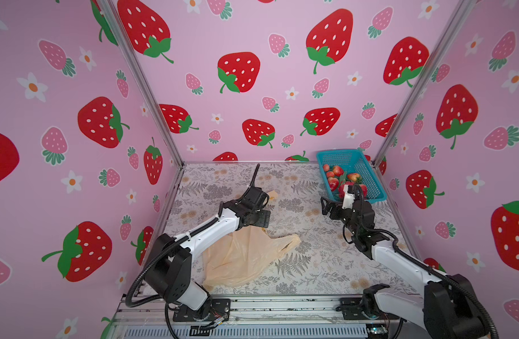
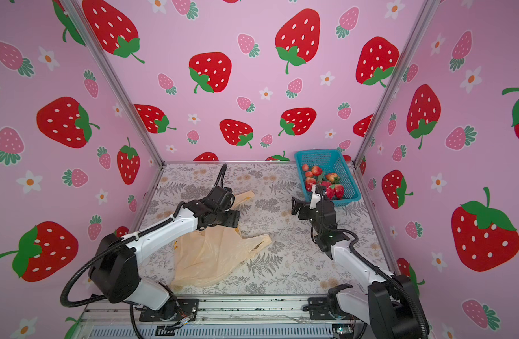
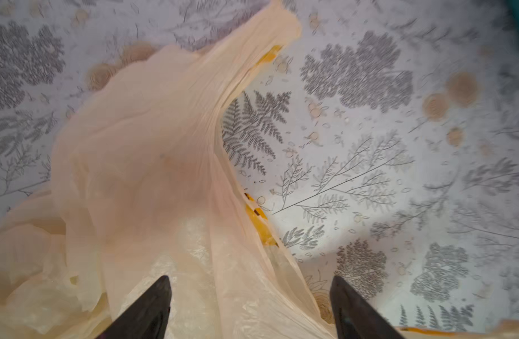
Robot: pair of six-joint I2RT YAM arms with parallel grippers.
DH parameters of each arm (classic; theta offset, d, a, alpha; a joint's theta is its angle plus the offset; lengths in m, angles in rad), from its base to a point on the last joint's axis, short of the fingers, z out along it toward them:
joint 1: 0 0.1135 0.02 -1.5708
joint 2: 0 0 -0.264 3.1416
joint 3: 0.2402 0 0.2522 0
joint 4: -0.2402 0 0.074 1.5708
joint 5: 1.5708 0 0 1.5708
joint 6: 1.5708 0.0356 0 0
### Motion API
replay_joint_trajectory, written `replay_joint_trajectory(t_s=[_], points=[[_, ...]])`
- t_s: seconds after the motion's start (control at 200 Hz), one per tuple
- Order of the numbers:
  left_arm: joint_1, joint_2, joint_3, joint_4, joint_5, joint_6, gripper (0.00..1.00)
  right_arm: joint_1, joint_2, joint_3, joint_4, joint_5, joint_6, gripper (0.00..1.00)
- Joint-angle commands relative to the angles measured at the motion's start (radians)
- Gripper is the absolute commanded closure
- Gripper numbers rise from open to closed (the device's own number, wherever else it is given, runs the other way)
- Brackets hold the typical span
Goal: Place the fake fruits into the plastic bag and tie a complex knot
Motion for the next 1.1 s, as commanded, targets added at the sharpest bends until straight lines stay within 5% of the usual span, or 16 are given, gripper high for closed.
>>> replay_joint_trajectory(t_s=[0.0,0.135,0.275,0.53,0.705,0.881,1.096], points=[[-0.006,0.044,0.055,-0.050,-0.049,-0.095,0.14,0.007,-0.004,-0.010,0.048,-0.030,0.031,0.00],[-0.011,0.123,0.077,-0.057,-0.063,-0.097,0.17,0.008,-0.009,-0.033,0.050,-0.025,0.032,0.00],[-0.018,0.194,0.086,-0.051,-0.057,-0.092,0.31,0.009,-0.009,-0.050,0.056,-0.022,0.037,0.00],[-0.021,0.268,0.122,-0.036,-0.022,-0.081,0.69,0.009,0.027,-0.049,0.076,-0.047,0.055,0.00],[-0.040,0.178,0.104,0.017,0.012,-0.039,1.00,0.009,0.012,-0.046,0.063,-0.033,0.041,0.00],[-0.041,-0.063,-0.010,0.231,0.232,0.035,1.00,0.009,-0.013,-0.005,-0.012,-0.016,-0.027,0.00],[0.021,-0.333,-0.197,0.454,0.321,-0.027,1.00,0.051,-0.012,0.017,-0.061,-0.357,-0.132,0.02]])
